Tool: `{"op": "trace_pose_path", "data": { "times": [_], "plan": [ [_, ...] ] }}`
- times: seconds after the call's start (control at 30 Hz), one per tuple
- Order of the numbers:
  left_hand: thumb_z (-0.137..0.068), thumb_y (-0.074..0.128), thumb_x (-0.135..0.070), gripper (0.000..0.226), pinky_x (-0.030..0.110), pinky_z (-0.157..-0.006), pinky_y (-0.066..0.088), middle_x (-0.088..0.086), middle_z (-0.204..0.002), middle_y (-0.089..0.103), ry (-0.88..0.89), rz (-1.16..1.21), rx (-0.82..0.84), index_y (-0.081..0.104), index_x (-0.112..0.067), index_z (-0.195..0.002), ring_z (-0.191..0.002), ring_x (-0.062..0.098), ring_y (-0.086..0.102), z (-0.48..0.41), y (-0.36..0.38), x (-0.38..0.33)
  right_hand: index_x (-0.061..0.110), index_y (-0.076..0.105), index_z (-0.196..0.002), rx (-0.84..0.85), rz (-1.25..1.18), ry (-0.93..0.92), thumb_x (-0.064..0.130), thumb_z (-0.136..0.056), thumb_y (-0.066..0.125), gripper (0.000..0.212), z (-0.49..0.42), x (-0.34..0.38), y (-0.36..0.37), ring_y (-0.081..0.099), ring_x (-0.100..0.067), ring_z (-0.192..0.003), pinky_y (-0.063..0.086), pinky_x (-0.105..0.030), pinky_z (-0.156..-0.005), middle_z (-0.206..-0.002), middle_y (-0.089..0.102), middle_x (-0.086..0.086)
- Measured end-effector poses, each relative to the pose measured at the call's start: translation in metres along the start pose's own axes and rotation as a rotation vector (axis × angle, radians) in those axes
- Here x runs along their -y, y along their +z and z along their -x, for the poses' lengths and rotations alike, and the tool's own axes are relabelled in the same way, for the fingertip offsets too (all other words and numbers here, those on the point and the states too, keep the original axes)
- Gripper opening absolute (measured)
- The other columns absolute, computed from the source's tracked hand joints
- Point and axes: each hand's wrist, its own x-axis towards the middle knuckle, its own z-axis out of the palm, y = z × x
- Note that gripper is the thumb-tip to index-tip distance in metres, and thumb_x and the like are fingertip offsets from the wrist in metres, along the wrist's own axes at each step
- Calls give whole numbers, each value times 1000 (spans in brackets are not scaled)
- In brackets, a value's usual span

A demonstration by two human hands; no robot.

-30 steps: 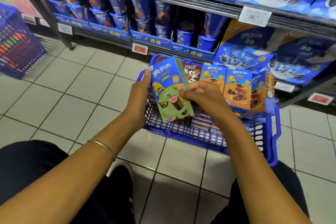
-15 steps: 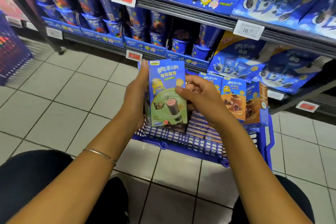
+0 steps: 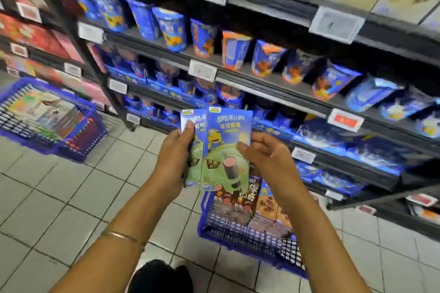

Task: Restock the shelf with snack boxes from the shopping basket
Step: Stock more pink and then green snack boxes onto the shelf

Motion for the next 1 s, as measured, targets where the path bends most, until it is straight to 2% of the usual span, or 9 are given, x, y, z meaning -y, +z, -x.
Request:
{"op": "trace_pose_path", "data": {
  "times": [0.17, 0.27, 0.4, 0.47, 0.53, 0.6, 0.73, 0.83, 1.0],
  "plan": [
    [-99, 65, -40, 29, 42, -73, 65, 14, -108, 80, 129, 45, 65, 75, -15, -109, -93, 30, 79, 73, 1, -189, 6, 69, -104, -9, 33, -131, 2, -89, 73, 16, 30, 206, 26, 62, -25, -84, 50, -41, -80, -94, 67, -33],
    [-102, 63, -32, 34, 59, -95, 58, 19, -113, 78, 247, 33, 65, 69, -4, -120, -106, 40, 74, 107, 10, -299, 10, 66, -105, 15, 38, -246, 3, -88, 73, 20, 47, 320, 46, 62, -17, -80, 51, -26, -73, -90, 66, -20],
    [-103, 62, -27, 22, 51, -86, 61, 15, -104, 80, 426, 26, 106, 69, -8, -111, -93, 30, 76, 137, 24, -415, 10, 64, -108, -47, 76, -440, 9, -88, 76, 23, 65, 435, 62, 62, -12, -77, 49, -21, -72, -87, 65, -15],
    [-103, 63, -30, 26, 44, -79, 64, 13, -103, 80, 521, 10, 123, 67, -7, -115, -90, 26, 77, 144, 33, -457, 13, 65, -106, -99, 84, -520, 11, -87, 77, 23, 70, 474, 62, 64, -12, -76, 52, -22, -73, -90, 68, -14],
    [-104, 62, -28, 31, 50, -85, 62, 17, -107, 79, 587, 9, 173, 67, -2, -120, -97, 31, 76, 147, 43, -490, 13, 65, -110, -140, 72, -563, 15, -88, 78, 26, 72, 504, 62, 70, -21, -86, 58, -39, -81, -101, 72, -17],
    [-105, 61, -26, 23, 43, -76, 63, 12, -98, 81, 639, -4, 210, 72, -6, -108, -85, 26, 78, 148, 53, -517, 10, 64, -114, -185, 63, -588, 15, -89, 77, 29, 72, 527, 58, 71, -29, -90, 58, -52, -83, -105, 72, -22],
    [-106, 60, -32, 37, 64, -90, 58, 22, -116, 73, 654, -16, 204, 62, 2, -120, -100, 39, 71, 141, 75, -565, 18, 64, -105, -263, 11, -639, 14, -93, 73, 16, 56, 571, 40, 74, -10, -75, 59, -33, -56, -85, 77, 1],
    [-107, 59, -29, 37, 55, -87, 55, 23, -116, 69, 708, 21, 202, 58, 4, -124, -98, 32, 64, 130, 90, -596, 13, 63, -109, -412, -57, -665, 16, -94, 71, 17, 36, 603, 23, 73, -6, -70, 58, -27, -49, -91, 75, -1],
    [-109, 54, -28, 27, 47, -80, 62, 17, -122, 75, 745, 73, 301, 60, -8, -126, -96, 30, 74, 100, 104, -637, 16, 63, -113, -625, -73, -737, 16, -93, 71, 22, -12, 643, -3, 75, -18, -91, 64, -41, -76, -100, 76, -3]
  ]
}}
